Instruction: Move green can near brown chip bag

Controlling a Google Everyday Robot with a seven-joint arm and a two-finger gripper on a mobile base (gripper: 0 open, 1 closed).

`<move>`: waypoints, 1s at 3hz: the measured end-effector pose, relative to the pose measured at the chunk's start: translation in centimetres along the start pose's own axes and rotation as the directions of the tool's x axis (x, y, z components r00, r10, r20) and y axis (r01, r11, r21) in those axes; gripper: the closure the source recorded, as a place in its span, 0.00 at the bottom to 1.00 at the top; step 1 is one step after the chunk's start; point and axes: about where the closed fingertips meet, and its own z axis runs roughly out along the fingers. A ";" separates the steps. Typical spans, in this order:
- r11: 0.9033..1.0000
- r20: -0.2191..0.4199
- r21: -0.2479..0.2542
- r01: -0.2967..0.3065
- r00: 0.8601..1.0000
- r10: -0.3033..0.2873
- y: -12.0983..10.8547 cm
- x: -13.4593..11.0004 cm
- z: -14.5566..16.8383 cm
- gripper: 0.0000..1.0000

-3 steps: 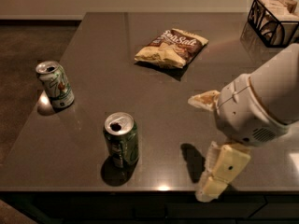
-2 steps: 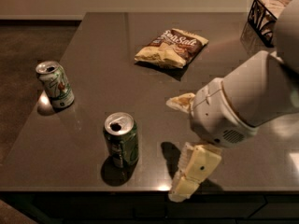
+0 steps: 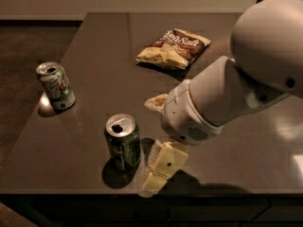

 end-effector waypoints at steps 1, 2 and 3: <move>1.000 0.015 0.000 -0.004 1.000 0.004 -0.2 -1.5 0.8 0.00; 1.000 0.014 -0.006 -0.019 1.000 0.019 -0.5 -2.5 1.6 0.00; 1.000 0.004 -0.008 -0.028 1.000 0.028 -0.7 -3.4 2.6 0.23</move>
Offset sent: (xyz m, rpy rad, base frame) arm 0.0123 0.0412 0.0017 0.0182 0.0439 -0.0294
